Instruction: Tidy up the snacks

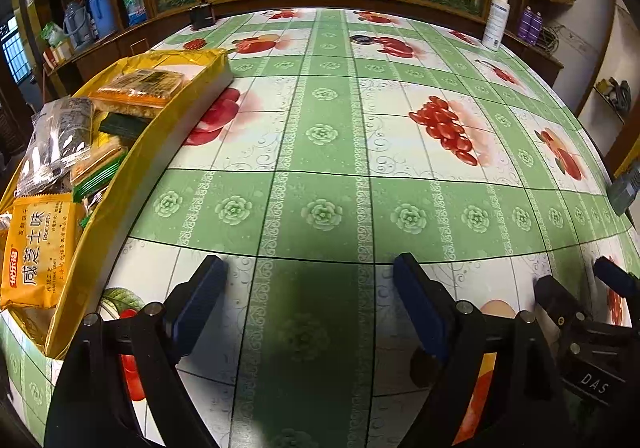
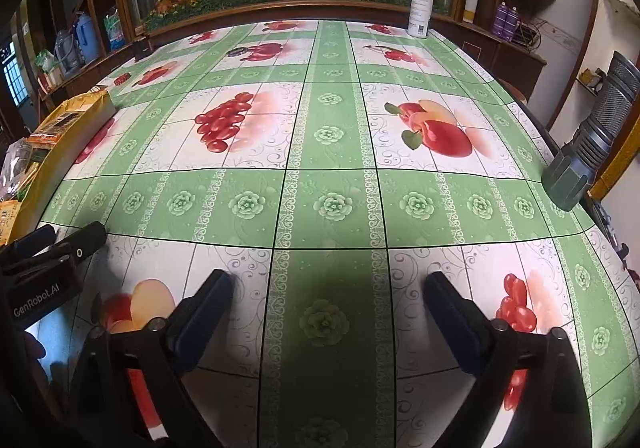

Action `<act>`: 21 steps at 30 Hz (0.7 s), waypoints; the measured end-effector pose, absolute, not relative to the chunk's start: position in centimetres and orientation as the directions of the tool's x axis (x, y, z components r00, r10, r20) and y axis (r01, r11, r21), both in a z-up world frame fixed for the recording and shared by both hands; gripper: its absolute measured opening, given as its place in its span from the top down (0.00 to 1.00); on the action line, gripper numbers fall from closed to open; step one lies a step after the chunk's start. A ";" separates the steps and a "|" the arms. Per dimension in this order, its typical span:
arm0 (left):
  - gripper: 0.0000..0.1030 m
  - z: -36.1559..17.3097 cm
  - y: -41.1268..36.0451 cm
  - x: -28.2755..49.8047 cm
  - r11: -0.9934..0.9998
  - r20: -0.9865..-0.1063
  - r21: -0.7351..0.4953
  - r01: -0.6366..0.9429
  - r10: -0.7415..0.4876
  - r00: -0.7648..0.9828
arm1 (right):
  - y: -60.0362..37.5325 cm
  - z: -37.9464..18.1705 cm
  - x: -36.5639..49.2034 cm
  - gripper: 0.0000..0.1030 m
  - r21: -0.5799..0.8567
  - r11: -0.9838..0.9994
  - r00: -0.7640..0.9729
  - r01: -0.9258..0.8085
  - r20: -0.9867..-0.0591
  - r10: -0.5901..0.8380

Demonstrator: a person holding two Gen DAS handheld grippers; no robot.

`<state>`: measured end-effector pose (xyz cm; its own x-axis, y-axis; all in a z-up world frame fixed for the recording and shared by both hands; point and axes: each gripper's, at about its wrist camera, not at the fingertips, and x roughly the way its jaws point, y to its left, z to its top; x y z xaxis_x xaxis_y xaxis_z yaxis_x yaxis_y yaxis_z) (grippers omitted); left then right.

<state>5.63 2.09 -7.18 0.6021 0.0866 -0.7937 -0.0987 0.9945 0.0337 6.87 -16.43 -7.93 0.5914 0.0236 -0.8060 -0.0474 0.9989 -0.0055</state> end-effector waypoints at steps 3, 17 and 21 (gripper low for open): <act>0.00 -7.3 1.8 5.7 0.992 -0.800 0.058 -0.110 0.112 0.590 | -16.4 -8.0 6.8 0.00 0.004 0.999 0.589 -0.041 -0.807 0.027; 0.00 -7.6 2.0 5.8 0.993 -0.809 0.020 -0.115 0.084 0.582 | -16.4 -8.0 6.8 0.00 0.006 0.999 0.589 -0.033 -0.808 0.025; 0.00 -7.6 1.8 5.7 0.995 -0.808 0.018 -0.097 0.071 0.585 | -16.4 -8.0 6.8 0.00 0.006 0.999 0.589 -0.033 -0.808 0.024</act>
